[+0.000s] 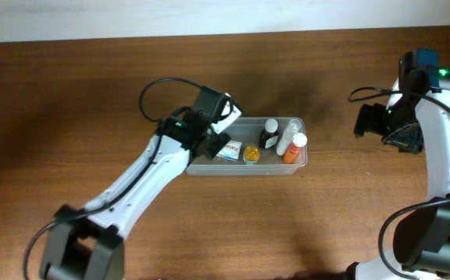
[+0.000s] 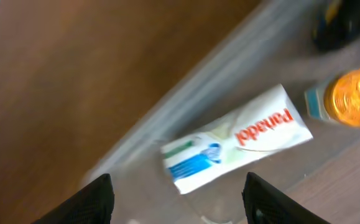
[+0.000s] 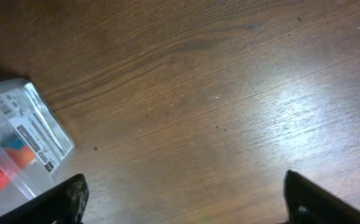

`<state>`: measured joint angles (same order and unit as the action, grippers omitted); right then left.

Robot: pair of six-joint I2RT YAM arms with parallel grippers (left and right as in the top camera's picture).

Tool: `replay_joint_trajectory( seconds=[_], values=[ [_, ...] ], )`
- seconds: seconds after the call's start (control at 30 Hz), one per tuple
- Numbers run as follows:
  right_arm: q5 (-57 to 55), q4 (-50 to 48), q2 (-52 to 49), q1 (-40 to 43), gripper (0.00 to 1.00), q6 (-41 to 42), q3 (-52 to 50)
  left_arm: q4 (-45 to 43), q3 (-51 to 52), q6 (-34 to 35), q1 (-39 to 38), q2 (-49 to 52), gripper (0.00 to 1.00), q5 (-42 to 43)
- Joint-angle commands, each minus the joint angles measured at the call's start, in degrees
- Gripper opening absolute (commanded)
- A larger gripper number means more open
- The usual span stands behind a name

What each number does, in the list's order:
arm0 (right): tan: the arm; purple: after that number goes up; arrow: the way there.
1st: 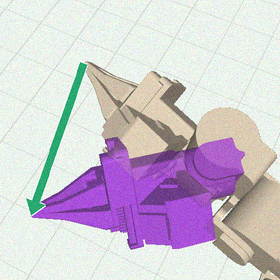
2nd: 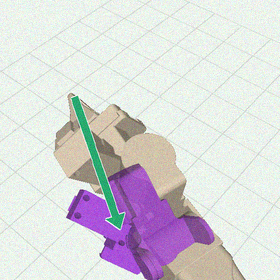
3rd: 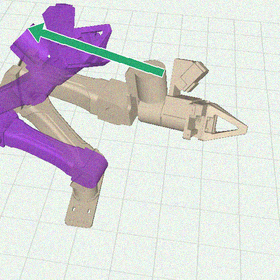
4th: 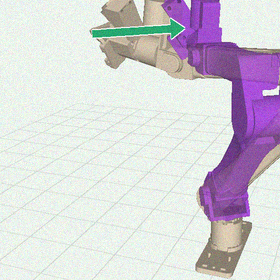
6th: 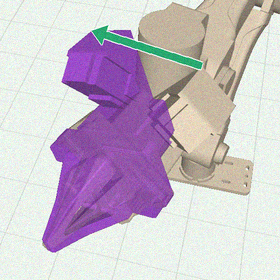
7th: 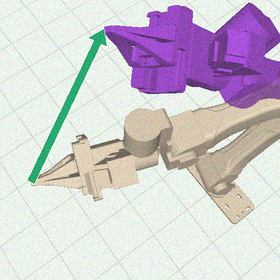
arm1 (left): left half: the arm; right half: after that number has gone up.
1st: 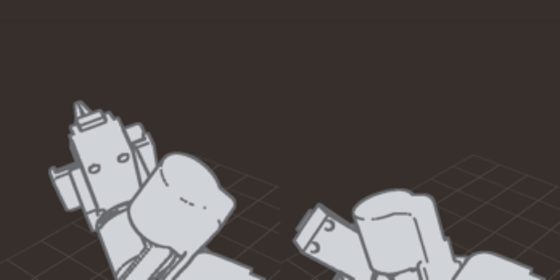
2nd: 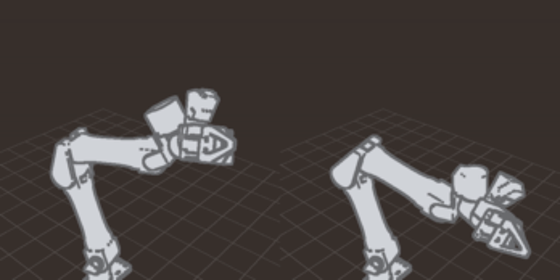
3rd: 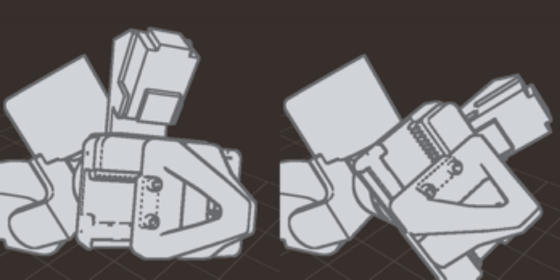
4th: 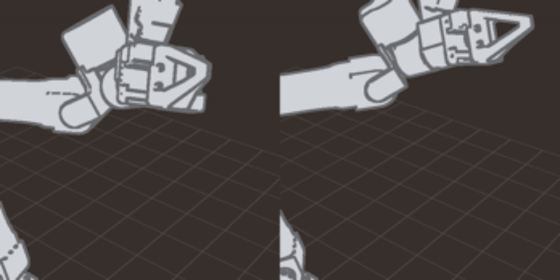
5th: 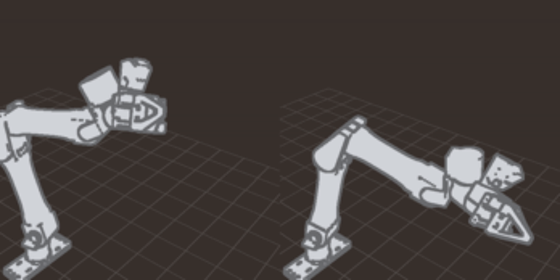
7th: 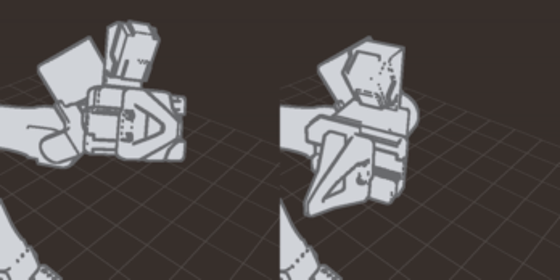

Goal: Pack container

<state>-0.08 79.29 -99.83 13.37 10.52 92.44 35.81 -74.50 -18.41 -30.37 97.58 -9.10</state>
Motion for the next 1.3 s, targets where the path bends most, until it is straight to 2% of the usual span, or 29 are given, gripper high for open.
replay_joint_trajectory(
  seconds=[0.0,0.03,0.07,0.13,0.2,0.27,0.37,0.43,0.57,0.77,1.03,1.27],
  values=[
    [5.81,-0.24,-0.11,0.15,0.57,-5.25,-0.31,-1.16,-2.51,7.17,4.72,-8.81,0.68,-1.25],
    [6.91,-0.28,-0.11,0.15,0.42,-5.88,-0.31,-1.53,-2.51,8.68,6.49,-10.62,0.68,-1.25],
    [7.21,-0.37,-0.11,0.15,0.32,-5.84,-0.31,-1.75,-2.51,10.54,8.61,-12.28,0.69,-1.22],
    [7.21,-0.39,-0.17,0.15,0.29,-5.84,-0.31,-1.84,-2.51,13.97,12.61,-14.71,0.73,-1.22],
    [7.21,-0.39,-0.57,0.15,0.2,-5.81,-0.31,-1.73,-2.51,18.21,16.96,-16.57,0.75,-1.2],
    [7.32,-0.42,-1.53,0.15,0.16,-5.84,-0.35,-1.66,-2.49,21.4,21.59,-17.73,0.78,0.09],
    [9.77,-0.55,-3.19,-0.22,0.15,-6.49,-0.81,-1.2,-2.49,21.9,26.32,-17.88,0.79,5.4],
    [12.22,-0.7,-4.87,-1.55,0.15,-8.59,-1.42,0.04,-2.47,22.34,28.81,-17.84,0.84,8.35],
    [12.57,-1.57,-7.43,-5.03,0.15,-8.85,-1.92,2.89,-2.47,24.9,31.39,-17.84,0.85,8.35],
    [12.55,-3.48,-11.63,-11.15,0.15,-10.14,-1.92,5.6,-2.47,24.87,32.04,-17.84,0.85,8.31],
    [13.92,-5.27,-15.04,-13.38,0.15,-10.82,-1.92,7.39,-2.47,24.87,32.04,-17.84,0.84,8.33],
    [26.58,-5.62,-15.04,-13.35,0.15,-18.88,-1.92,7.39,-2.47,24.87,32.04,-17.84,0.85,8.33]
  ],
)
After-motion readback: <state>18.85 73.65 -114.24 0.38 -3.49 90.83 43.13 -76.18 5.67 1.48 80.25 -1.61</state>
